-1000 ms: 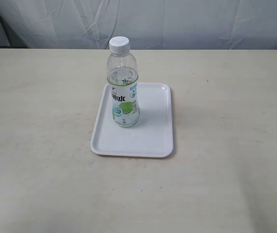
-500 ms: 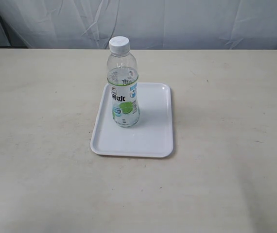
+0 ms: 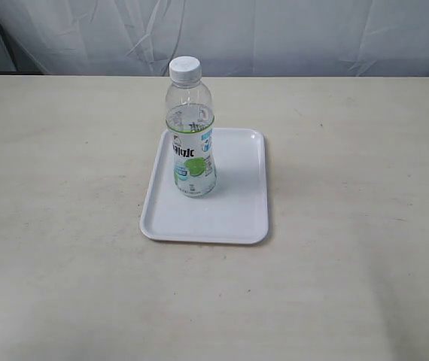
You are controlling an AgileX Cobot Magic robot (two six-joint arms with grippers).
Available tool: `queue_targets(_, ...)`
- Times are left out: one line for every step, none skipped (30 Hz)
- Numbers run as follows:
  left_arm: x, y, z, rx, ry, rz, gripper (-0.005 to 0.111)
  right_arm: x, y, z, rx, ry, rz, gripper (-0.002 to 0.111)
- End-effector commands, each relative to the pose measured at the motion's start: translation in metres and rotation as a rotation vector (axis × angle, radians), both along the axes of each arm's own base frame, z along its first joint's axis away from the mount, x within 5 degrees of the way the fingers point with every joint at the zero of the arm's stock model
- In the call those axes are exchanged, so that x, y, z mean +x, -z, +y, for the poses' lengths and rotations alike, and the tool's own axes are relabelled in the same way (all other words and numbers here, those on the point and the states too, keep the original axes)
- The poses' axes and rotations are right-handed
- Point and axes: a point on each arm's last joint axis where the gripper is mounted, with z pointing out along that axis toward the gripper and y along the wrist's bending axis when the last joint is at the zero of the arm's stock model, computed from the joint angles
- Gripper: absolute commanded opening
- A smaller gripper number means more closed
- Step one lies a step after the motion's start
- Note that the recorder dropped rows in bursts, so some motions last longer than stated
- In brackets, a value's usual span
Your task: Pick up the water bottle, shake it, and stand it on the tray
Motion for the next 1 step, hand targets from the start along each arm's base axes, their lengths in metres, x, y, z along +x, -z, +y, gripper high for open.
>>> queue_targets(-0.0001,0.0002,0.0,0.0,0.0,-0.01,0.0,0.0,0.0005,-0.0008,-0.001,0.012,-0.011,0.0)
